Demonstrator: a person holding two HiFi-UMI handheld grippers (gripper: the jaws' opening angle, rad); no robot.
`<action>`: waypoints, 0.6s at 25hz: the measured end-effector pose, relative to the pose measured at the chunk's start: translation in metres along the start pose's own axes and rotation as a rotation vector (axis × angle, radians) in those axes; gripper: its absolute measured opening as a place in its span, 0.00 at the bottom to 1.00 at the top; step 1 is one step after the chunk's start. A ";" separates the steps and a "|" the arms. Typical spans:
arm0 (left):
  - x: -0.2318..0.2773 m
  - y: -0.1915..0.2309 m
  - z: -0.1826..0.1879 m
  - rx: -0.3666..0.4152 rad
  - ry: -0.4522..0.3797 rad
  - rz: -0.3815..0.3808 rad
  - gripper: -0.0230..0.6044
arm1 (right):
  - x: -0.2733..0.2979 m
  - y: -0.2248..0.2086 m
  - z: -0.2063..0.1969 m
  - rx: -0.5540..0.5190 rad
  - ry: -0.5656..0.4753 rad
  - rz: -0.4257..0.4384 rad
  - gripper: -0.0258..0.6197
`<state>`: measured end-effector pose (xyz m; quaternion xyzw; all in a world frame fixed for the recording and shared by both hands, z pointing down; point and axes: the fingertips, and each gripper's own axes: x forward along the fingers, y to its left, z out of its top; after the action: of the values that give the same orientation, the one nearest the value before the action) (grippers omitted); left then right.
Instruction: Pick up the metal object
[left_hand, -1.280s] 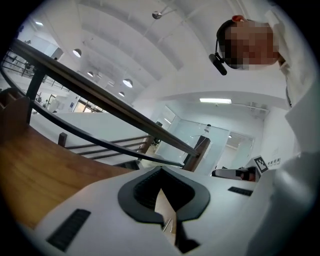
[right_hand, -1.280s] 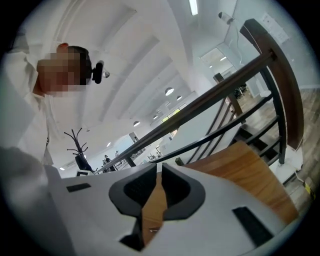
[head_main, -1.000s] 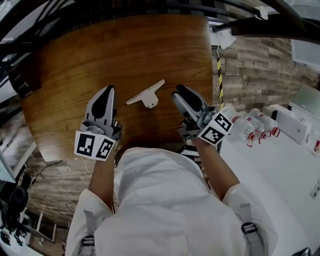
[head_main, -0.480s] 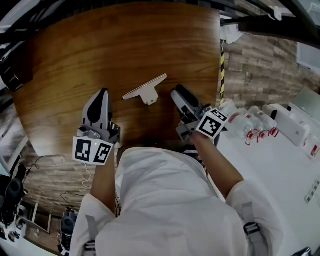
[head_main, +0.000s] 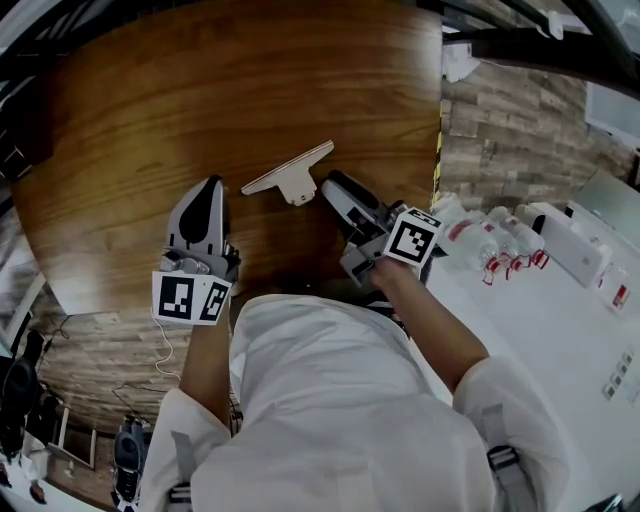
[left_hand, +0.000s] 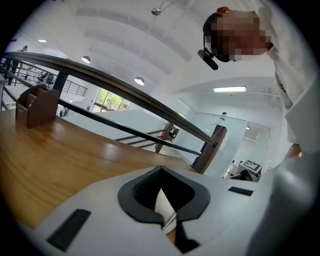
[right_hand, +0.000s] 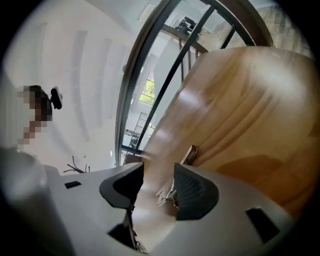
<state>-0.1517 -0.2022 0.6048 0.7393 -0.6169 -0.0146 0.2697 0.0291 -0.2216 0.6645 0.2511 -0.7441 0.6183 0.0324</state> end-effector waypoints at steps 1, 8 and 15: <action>-0.001 0.002 -0.001 -0.005 -0.001 0.002 0.05 | 0.005 0.002 0.000 -0.001 0.011 0.013 0.33; -0.003 0.011 -0.002 -0.029 -0.009 0.007 0.05 | 0.025 -0.005 -0.020 0.028 0.164 -0.061 0.33; -0.008 0.032 -0.005 -0.049 -0.016 0.027 0.05 | 0.019 -0.017 -0.036 0.024 0.242 -0.149 0.33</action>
<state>-0.1806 -0.1961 0.6195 0.7239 -0.6284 -0.0319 0.2831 0.0103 -0.1960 0.6953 0.2295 -0.7067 0.6487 0.1645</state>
